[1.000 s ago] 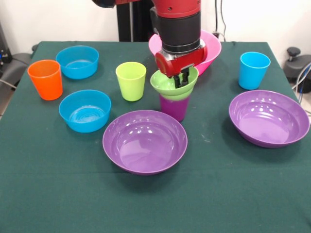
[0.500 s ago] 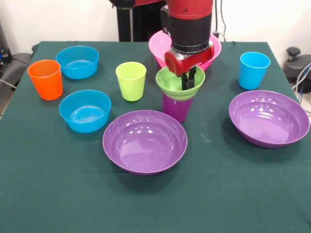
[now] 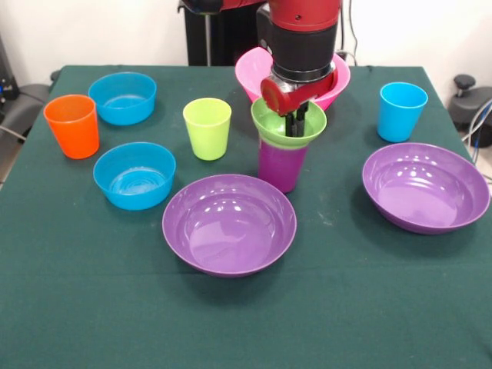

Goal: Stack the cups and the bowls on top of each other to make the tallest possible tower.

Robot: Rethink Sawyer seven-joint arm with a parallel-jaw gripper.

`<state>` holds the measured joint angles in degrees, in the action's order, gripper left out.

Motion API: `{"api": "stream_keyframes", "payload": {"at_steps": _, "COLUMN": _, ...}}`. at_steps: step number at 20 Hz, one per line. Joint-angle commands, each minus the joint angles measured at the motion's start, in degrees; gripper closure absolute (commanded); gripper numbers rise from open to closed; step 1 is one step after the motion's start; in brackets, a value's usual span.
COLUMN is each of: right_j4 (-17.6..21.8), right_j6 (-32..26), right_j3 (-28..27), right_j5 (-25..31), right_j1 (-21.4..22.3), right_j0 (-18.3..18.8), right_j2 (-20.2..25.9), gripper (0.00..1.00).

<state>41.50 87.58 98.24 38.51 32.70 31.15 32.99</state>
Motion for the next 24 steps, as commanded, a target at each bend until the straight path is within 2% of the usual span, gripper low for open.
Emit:
{"api": "stream_keyframes", "payload": {"at_steps": 1, "right_j4": 4.5, "right_j6": -9.3, "right_j3": 0.8, "right_j5": 6.0, "right_j1": -0.5, "right_j0": -0.3, "right_j2": -2.2, "gripper": 1.0}}
{"api": "stream_keyframes", "payload": {"at_steps": 15, "right_j4": 1.4, "right_j6": -9.5, "right_j3": 1.0, "right_j5": 5.6, "right_j1": -0.4, "right_j0": 1.5, "right_j2": 0.5, "gripper": 1.0}}
{"api": "stream_keyframes", "payload": {"at_steps": 19, "right_j4": -0.3, "right_j6": -10.5, "right_j3": 1.2, "right_j5": 6.8, "right_j1": 0.9, "right_j0": 2.6, "right_j2": 1.8, "gripper": 1.0}}
{"api": "stream_keyframes", "payload": {"at_steps": 24, "right_j4": -2.2, "right_j6": -11.0, "right_j3": 3.5, "right_j5": 9.1, "right_j1": 6.3, "right_j0": 3.0, "right_j2": 2.9, "gripper": 1.0}}
